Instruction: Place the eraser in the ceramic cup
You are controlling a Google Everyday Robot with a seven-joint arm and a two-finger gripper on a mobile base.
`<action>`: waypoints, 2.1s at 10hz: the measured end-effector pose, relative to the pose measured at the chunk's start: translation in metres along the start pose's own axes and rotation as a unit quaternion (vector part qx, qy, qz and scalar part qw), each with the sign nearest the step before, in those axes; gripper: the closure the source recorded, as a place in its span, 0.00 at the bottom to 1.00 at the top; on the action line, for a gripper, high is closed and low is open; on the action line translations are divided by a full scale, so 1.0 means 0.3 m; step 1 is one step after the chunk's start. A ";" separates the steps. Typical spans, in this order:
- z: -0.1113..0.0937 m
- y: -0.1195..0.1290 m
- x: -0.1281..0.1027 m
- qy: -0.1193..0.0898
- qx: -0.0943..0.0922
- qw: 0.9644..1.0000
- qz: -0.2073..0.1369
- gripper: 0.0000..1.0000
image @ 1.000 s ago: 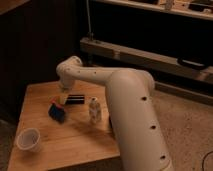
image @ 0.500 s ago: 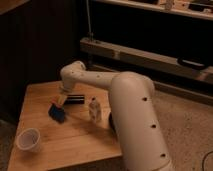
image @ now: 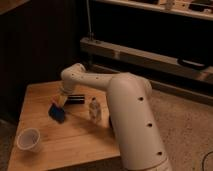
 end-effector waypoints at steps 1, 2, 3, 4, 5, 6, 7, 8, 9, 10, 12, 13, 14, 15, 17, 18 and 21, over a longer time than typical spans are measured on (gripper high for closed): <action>0.004 0.011 -0.026 -0.004 -0.001 1.000 0.005 0.20; 0.012 0.014 -0.039 -0.006 -0.001 1.000 0.008 0.20; 0.019 0.019 -0.057 -0.009 0.000 1.000 0.012 0.20; 0.025 0.023 -0.079 -0.012 0.002 1.000 0.018 0.25; 0.033 0.022 -0.088 -0.014 0.006 1.000 0.018 0.34; 0.039 0.015 -0.087 -0.016 0.010 1.000 0.014 0.43; 0.046 0.004 -0.079 -0.019 0.015 1.000 0.009 0.55; 0.049 -0.001 -0.078 -0.022 0.019 1.000 0.005 0.65; 0.048 -0.003 -0.078 -0.026 0.021 0.999 0.002 0.73; 0.050 -0.007 -0.076 -0.030 0.023 0.999 -0.002 0.83; 0.046 -0.023 -0.062 -0.037 0.026 0.999 -0.013 0.99; 0.039 -0.034 -0.043 -0.033 0.030 0.999 -0.015 1.00; 0.002 -0.029 -0.031 -0.016 0.032 0.999 -0.008 1.00; -0.036 -0.024 -0.023 0.002 0.034 0.999 -0.002 1.00; -0.191 -0.018 0.023 0.058 0.038 0.998 0.011 1.00; -0.259 -0.022 0.044 0.082 0.041 0.996 0.014 1.00; -0.509 -0.096 0.154 0.180 0.079 0.981 0.002 1.00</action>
